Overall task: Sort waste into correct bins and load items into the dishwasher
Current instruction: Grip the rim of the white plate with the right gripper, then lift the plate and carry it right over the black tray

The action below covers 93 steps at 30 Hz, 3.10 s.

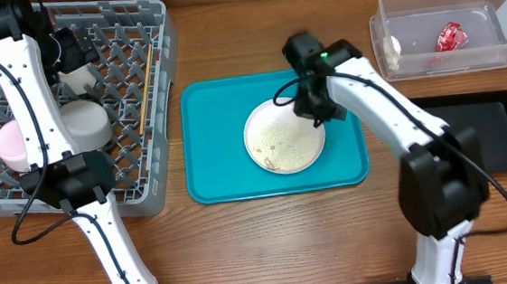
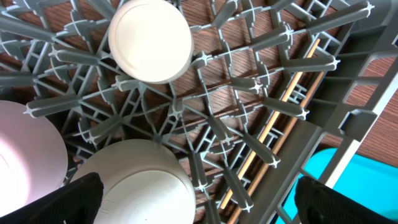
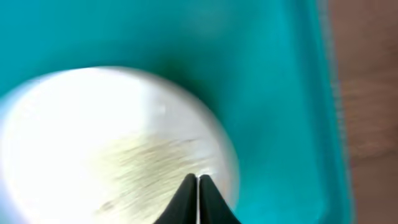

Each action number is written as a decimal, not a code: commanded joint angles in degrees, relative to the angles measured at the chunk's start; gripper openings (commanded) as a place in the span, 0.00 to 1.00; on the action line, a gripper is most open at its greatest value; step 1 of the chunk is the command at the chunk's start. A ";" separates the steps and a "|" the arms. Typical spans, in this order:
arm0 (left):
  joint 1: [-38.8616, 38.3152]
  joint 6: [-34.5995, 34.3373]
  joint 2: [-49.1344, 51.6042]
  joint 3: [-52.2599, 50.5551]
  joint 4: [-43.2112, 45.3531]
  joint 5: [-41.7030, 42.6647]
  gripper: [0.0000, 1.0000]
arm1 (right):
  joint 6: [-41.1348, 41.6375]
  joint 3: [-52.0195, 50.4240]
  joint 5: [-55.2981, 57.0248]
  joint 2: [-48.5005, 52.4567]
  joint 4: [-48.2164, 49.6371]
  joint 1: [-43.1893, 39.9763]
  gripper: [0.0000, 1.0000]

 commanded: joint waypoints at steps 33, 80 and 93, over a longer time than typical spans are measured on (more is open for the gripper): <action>-0.39 -0.55 -2.10 0.72 -0.11 -0.59 1.00 | -5.20 0.00 5.11 12.00 13.79 21.64 0.44; -0.39 -0.55 -2.10 0.72 -0.11 -0.59 1.00 | -7.45 9.03 19.17 13.03 -1.92 21.77 0.04; -0.39 -0.55 -2.10 0.72 -0.11 -0.59 1.00 | -7.48 9.03 29.42 13.03 -8.04 21.77 0.04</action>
